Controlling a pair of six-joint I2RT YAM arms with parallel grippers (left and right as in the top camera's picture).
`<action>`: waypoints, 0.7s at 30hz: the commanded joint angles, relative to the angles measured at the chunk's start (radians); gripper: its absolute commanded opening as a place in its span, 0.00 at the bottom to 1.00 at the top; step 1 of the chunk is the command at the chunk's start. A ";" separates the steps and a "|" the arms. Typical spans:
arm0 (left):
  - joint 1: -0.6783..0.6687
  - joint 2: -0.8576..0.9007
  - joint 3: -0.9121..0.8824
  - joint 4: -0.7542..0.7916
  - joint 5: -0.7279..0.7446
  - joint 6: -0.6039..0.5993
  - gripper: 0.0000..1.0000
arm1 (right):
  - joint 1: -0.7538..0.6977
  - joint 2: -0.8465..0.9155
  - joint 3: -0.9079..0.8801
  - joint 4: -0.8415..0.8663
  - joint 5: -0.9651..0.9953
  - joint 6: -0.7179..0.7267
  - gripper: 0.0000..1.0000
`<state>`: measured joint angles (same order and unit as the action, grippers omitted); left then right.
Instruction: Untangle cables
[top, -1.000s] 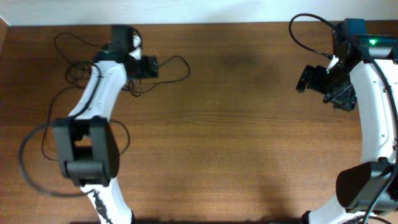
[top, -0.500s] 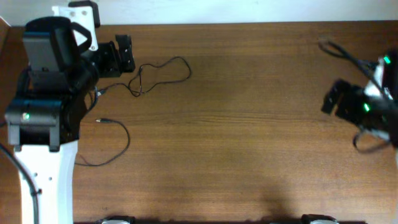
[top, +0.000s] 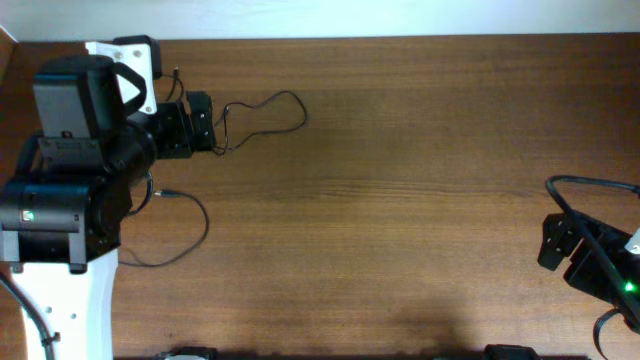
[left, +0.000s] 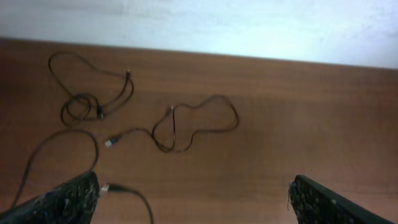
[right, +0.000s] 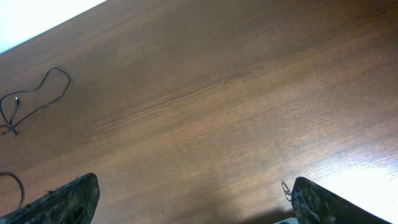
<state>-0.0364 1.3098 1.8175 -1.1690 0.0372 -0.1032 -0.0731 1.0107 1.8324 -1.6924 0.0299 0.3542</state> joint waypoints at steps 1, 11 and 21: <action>0.000 -0.005 -0.003 -0.041 0.008 -0.013 0.99 | 0.000 0.002 0.001 -0.006 0.016 -0.014 0.99; 0.000 -0.005 -0.003 -0.166 0.008 -0.013 0.99 | 0.000 0.003 0.001 -0.006 0.048 -0.013 0.99; 0.000 -0.005 -0.003 -0.184 0.008 -0.013 0.99 | 0.001 -0.077 -0.061 -0.006 -0.023 -0.014 0.99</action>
<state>-0.0364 1.3098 1.8175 -1.3506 0.0376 -0.1032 -0.0731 0.9951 1.8149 -1.6924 0.0208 0.3408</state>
